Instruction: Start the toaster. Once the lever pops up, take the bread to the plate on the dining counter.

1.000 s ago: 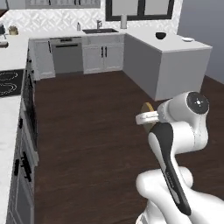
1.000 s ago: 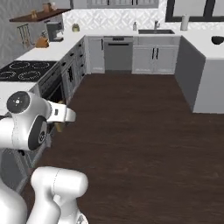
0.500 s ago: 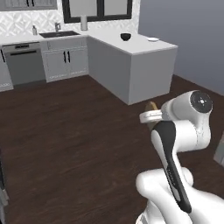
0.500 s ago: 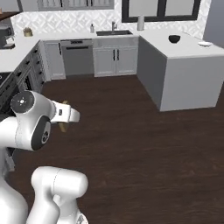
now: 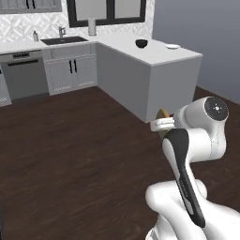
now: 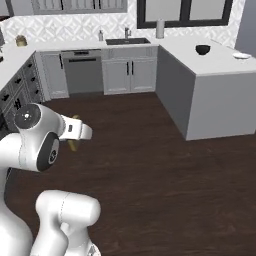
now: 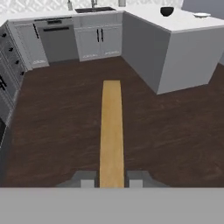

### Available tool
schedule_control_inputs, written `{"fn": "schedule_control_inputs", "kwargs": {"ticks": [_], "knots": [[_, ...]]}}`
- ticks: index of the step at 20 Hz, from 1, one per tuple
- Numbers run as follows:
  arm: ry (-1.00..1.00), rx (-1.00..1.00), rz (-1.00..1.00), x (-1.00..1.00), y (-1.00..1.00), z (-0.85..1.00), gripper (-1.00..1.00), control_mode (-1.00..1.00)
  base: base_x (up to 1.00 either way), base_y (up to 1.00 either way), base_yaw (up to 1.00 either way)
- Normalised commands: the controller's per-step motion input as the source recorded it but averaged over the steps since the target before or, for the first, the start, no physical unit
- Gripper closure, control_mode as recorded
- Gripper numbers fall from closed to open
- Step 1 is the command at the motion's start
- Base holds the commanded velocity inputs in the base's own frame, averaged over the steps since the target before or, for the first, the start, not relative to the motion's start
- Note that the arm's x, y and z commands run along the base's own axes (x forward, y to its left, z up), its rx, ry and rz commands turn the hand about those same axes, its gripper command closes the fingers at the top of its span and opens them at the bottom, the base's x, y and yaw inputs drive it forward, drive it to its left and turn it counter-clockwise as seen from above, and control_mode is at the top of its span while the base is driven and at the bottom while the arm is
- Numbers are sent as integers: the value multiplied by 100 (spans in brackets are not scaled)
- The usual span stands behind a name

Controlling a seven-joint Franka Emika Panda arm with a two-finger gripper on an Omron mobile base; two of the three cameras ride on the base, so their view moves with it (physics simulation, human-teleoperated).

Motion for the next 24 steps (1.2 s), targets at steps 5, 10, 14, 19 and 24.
{"fn": "schedule_control_inputs", "kwargs": {"ticks": [5,10,14,19,24], "knots": [[0,0,0,0,0,0,100,100,100,-33,0],[0,0,0,0,0,0,100,100,100,-59,0],[0,0,0,0,0,0,100,100,100,-61,0],[0,0,0,0,0,0,100,100,100,-64,0],[0,0,0,0,0,0,100,100,100,-65,0]]}}
